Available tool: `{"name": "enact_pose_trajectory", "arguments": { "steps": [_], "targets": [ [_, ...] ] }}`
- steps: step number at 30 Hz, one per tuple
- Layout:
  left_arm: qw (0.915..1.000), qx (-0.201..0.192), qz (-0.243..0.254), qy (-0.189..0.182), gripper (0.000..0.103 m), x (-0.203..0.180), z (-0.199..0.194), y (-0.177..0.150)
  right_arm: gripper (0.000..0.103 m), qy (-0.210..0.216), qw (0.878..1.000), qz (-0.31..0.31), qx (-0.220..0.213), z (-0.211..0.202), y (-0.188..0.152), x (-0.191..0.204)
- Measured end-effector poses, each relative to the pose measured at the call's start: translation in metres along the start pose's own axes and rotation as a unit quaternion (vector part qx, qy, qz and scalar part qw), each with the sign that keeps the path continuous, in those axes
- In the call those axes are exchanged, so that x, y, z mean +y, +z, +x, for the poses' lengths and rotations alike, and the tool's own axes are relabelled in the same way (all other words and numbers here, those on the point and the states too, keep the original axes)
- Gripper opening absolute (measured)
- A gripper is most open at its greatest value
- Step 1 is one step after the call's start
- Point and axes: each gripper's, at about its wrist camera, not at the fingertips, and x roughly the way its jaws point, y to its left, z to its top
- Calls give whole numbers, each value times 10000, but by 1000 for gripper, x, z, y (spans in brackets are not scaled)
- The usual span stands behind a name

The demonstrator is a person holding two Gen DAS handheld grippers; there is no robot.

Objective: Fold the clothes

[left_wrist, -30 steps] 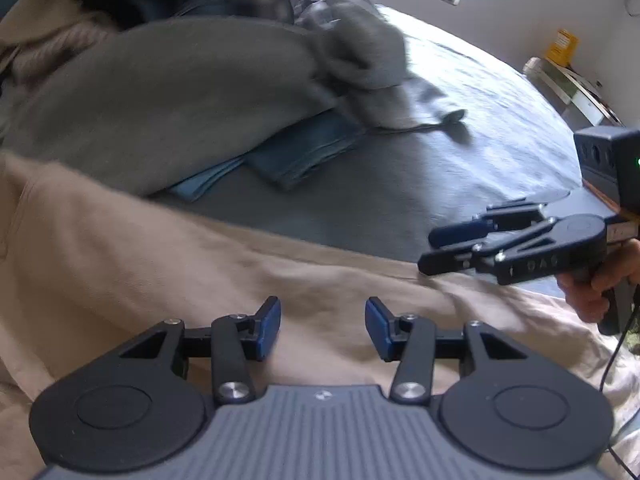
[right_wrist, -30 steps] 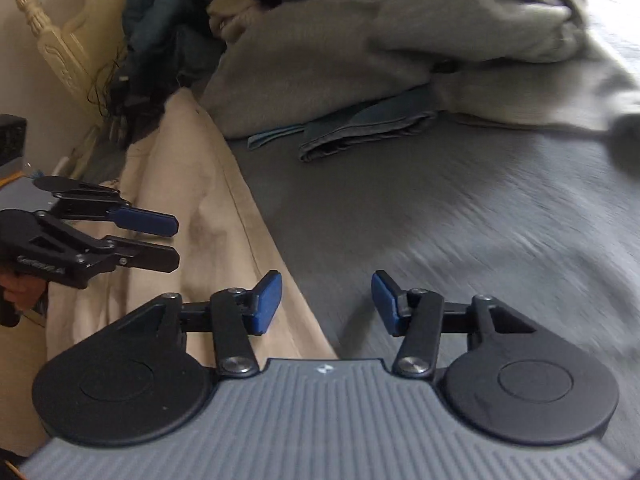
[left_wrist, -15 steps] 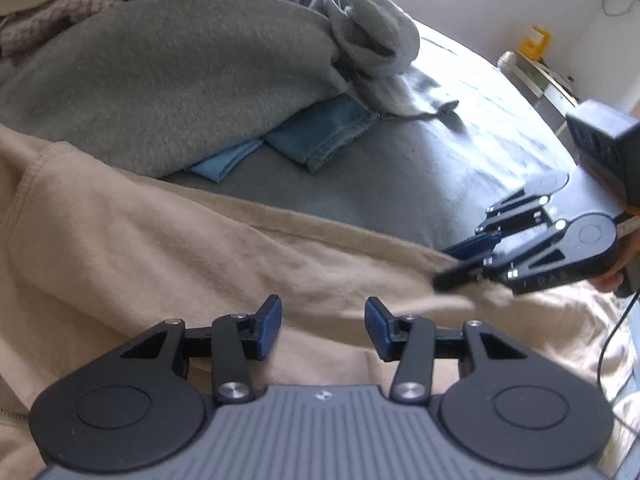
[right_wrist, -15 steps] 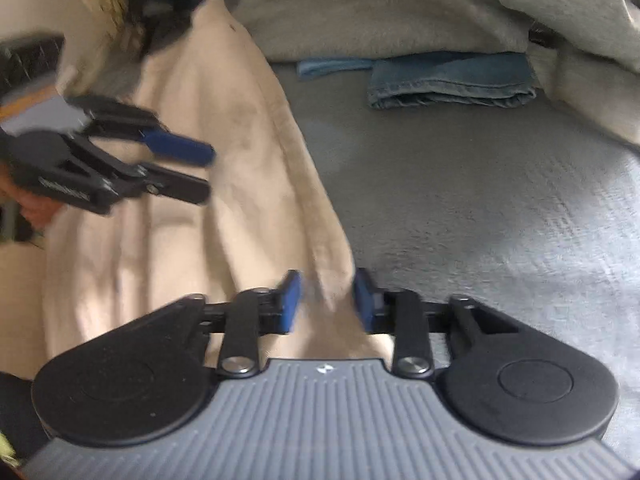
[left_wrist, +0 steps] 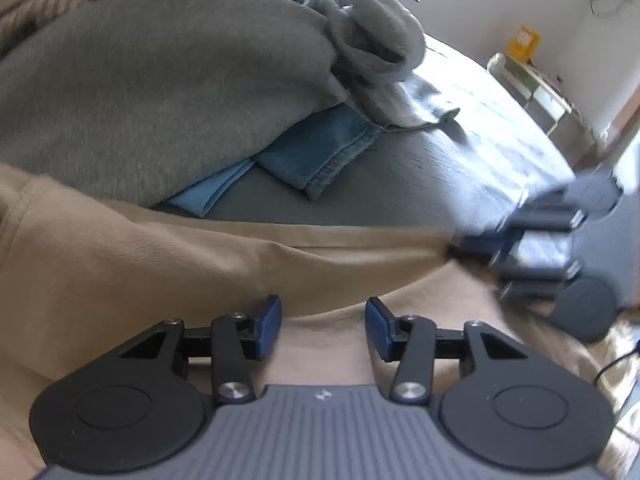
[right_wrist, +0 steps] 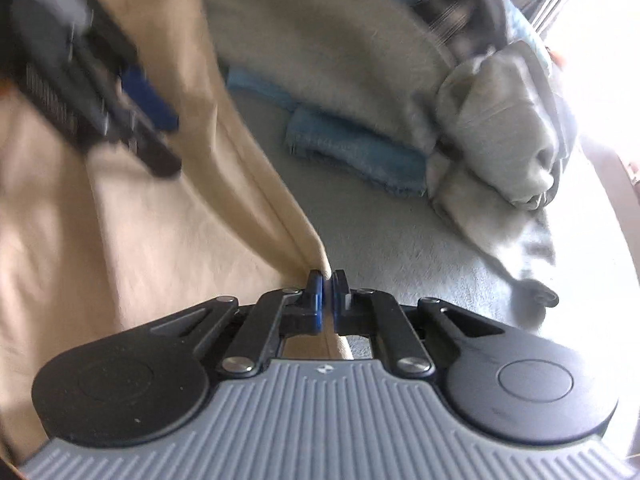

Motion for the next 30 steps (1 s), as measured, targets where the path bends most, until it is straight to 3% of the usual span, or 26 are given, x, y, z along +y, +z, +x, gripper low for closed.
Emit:
{"name": "enact_pose_trajectory", "arguments": {
  "steps": [4,6,8,10,12,14,19,30],
  "targets": [
    [10000,-65,71,-26,50,3,-23,3,10,506,9973,496,183,0,4,-22],
    [9998,-164,-114,-65,50,12,-38,3,30,786,9930,875,107,-15,4,-46],
    [9990,-325,-315,-36,50,23,-54,3,39,1186,9843,1304,-77,-29,9,-71],
    [9974,-512,-505,43,50,34,-67,3,41,1704,9664,1889,-370,-29,21,-90],
    [9959,-595,-666,163,50,48,-71,3,41,2259,9390,2505,-665,-21,37,-107],
    [9948,-525,-807,317,50,60,-67,0,41,2696,9203,2708,-836,8,58,-109],
    [9931,-434,-1006,417,49,79,-61,-11,41,3694,8795,2939,-599,96,106,-90],
    [9914,-531,-1136,373,47,93,-62,-30,36,3821,9048,1832,-418,122,159,-42]
  ]
}}
